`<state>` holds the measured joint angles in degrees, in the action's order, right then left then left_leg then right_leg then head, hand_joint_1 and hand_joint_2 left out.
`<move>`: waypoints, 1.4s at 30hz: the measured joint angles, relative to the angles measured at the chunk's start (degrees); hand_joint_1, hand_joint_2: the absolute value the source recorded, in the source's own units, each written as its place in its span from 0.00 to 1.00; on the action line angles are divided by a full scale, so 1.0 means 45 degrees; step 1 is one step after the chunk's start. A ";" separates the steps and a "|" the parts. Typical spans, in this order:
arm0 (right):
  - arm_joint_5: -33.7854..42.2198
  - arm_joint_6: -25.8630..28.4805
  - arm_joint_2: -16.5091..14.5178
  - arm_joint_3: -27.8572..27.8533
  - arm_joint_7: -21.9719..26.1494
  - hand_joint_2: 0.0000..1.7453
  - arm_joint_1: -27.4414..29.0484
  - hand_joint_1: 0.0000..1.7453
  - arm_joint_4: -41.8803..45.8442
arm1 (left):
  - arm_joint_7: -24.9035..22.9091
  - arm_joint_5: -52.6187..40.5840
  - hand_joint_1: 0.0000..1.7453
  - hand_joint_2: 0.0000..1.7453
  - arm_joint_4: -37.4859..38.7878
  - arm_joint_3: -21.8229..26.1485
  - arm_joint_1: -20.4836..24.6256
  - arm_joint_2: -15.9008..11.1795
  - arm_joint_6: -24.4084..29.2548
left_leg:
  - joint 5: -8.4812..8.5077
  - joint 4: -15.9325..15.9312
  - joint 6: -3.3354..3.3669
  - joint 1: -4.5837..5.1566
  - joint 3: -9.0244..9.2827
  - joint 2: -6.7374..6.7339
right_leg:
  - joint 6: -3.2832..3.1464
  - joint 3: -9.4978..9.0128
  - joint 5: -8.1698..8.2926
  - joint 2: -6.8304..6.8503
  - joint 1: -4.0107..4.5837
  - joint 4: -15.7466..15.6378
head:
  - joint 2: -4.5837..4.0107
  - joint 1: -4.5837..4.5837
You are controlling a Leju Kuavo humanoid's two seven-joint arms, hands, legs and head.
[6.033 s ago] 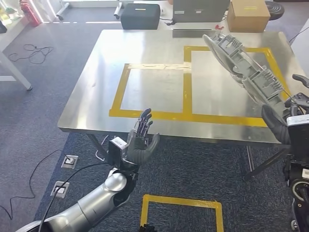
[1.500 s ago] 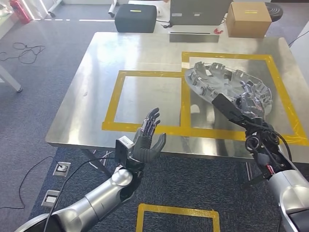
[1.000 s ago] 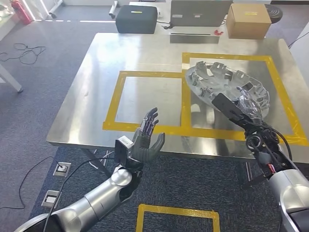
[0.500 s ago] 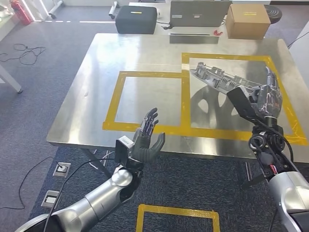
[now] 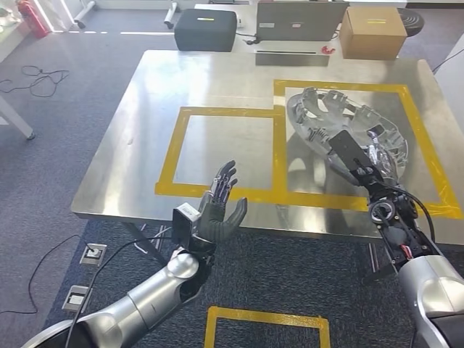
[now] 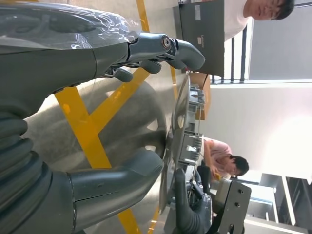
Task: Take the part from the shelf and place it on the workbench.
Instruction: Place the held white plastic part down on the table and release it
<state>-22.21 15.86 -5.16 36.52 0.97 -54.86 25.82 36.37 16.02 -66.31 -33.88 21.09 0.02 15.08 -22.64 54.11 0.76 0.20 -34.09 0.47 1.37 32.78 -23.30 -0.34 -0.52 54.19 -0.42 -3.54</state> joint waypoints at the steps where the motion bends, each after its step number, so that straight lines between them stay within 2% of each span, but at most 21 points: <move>1: -0.0079 -0.0283 -0.0011 0.0061 -0.0179 1.00 -0.0030 0.00 -0.0029 | -0.0006 -0.0002 0.00 1.00 0.0000 -0.0001 0.0001 -0.0004 0.0000 | 0.0000 0.0000 0.0000 0.0000 0.0001 -0.0001 | 0.0000 -0.0002 0.0000 0.0000 0.0000 0.0000 | 0.0000 0.0000; 3: -0.0244 -0.1017 -0.0036 0.0232 -0.0555 1.00 -0.0068 0.00 -0.0091 | -0.0030 -0.0013 0.00 1.00 -0.0002 -0.0001 0.0001 -0.0005 0.0000 | 0.0000 0.0000 0.0000 0.0000 0.0001 -0.0002 | 0.0000 -0.0002 0.0000 0.0000 0.0000 0.0000 | 0.0000 0.0000; 7: -0.0305 -0.2414 -0.0148 0.0622 -0.0822 0.00 -0.0093 0.00 -0.0203 | -0.0145 -0.0072 0.00 1.00 -0.0059 -0.0001 -0.0008 -0.0016 0.0000 | -0.0001 0.0000 0.0000 0.0000 0.0002 -0.0003 | 0.0000 -0.0003 0.0000 -0.0001 0.0000 0.0000 | 0.0000 0.0000; 8: -0.0305 -0.2657 -0.0176 0.0718 -0.0839 0.00 -0.0109 0.00 -0.0228 | -0.0162 -0.0086 0.00 1.00 -0.0079 -0.0002 -0.0013 -0.0021 0.0000 | -0.0001 -0.0001 0.0000 0.0000 0.0003 -0.0003 | 0.0000 -0.0004 0.0000 -0.0001 0.0000 0.0000 | 0.0000 -0.0001; 12: -0.0288 -0.2722 -0.0236 0.1045 -0.0800 1.00 -0.0213 0.00 -0.0293 | -0.0178 -0.0118 0.00 1.00 -0.0108 -0.0002 -0.0036 -0.0044 0.0000 | 0.0000 0.0000 0.0000 0.0000 0.0005 -0.0001 | 0.0000 -0.0005 0.0000 -0.0002 0.0000 -0.0001 | 0.0000 0.0000; 14: -0.0289 -0.1730 -0.0237 0.1119 -0.0455 1.00 -0.0244 0.00 -0.0295 | -0.0180 -0.0131 0.00 1.00 -0.0131 -0.0001 -0.0056 -0.0049 0.0000 | 0.0001 0.0001 -0.0001 0.0000 0.0008 -0.0002 | 0.0000 -0.0005 0.0000 -0.0003 0.0000 -0.0001 | 0.0000 0.0000; 18: -0.0989 0.3349 -0.0209 0.1139 0.1247 1.00 -0.0249 0.00 -0.0146 | -0.0180 -0.0135 0.00 1.00 -0.0170 -0.0002 -0.0080 -0.0021 0.0001 | 0.0002 0.0002 -0.0003 0.0001 0.0018 -0.0005 | 0.0000 -0.0010 0.0000 -0.0006 0.0000 -0.0001 | 0.0000 -0.0002; 19: -0.1138 0.4144 -0.0193 0.1141 0.1483 1.00 -0.0255 0.00 -0.0087 | -0.0180 -0.0135 0.00 1.00 -0.0170 -0.0001 -0.0080 -0.0001 0.0001 | 0.0001 0.0002 -0.0002 0.0001 0.0025 -0.0007 | 0.0000 -0.0016 0.0000 -0.0007 0.0000 -0.0002 | 0.0000 -0.0002; 21: -0.1251 0.4663 -0.0161 0.1144 0.1647 1.00 -0.0251 0.00 -0.0006 | -0.0180 -0.0135 0.00 1.00 -0.0170 -0.0001 -0.0079 0.0040 0.0002 | -0.0001 0.0002 -0.0001 0.0002 0.0036 -0.0010 | 0.0000 -0.0024 0.0000 -0.0008 0.0000 -0.0004 | 0.0000 -0.0001; 30: -0.2013 0.5309 -0.0052 0.0864 0.2120 1.00 -0.0075 0.00 0.0473 | -0.0095 -0.0040 0.00 1.00 -0.0170 -0.0083 -0.0033 0.0114 -0.0027 | 0.0001 0.0001 -0.0001 0.0003 0.0045 -0.0020 | -0.0002 -0.0027 0.0003 -0.0011 -0.0001 -0.0005 | 0.0000 -0.0002; 34: -0.0880 0.5276 -0.0052 0.0502 0.2990 1.00 0.0070 0.00 0.0618 | 0.0000 0.0091 0.00 0.00 -0.0170 -0.0092 0.0012 0.0143 0.0017 | 0.0000 0.0000 -0.0002 0.0003 0.0048 -0.0023 | -0.0002 -0.0030 0.0003 -0.0011 -0.0001 -0.0005 | 0.0000 -0.0001; 38: 0.1524 0.4848 -0.0051 0.0250 0.3899 1.00 0.0386 0.00 0.1039 | 0.0009 0.0132 0.00 0.00 -0.0170 -0.0092 -0.0012 0.0122 0.0213 | 0.0000 0.0000 -0.0001 0.0003 0.0049 -0.0021 | -0.0002 -0.0035 0.0002 -0.0010 0.0000 -0.0005 | 0.0000 0.0000; 42: 0.3588 0.4343 0.0026 0.0200 0.4125 1.00 0.1017 0.00 0.2095 | 0.0018 0.0132 0.00 0.00 -0.0170 -0.0092 -0.0109 0.0036 0.0398 | 0.0000 -0.0001 -0.0002 0.0003 0.0050 -0.0022 | -0.0002 -0.0034 0.0002 -0.0010 0.0000 -0.0005 | 0.0000 -0.0001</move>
<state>-6.06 35.40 -5.05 37.42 19.53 -50.28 35.25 36.45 16.61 -67.08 -34.29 20.60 0.19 16.87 -22.65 54.10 0.75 0.22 -33.87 0.37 1.36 32.62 -23.30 -0.38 -0.52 54.17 -0.42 -3.55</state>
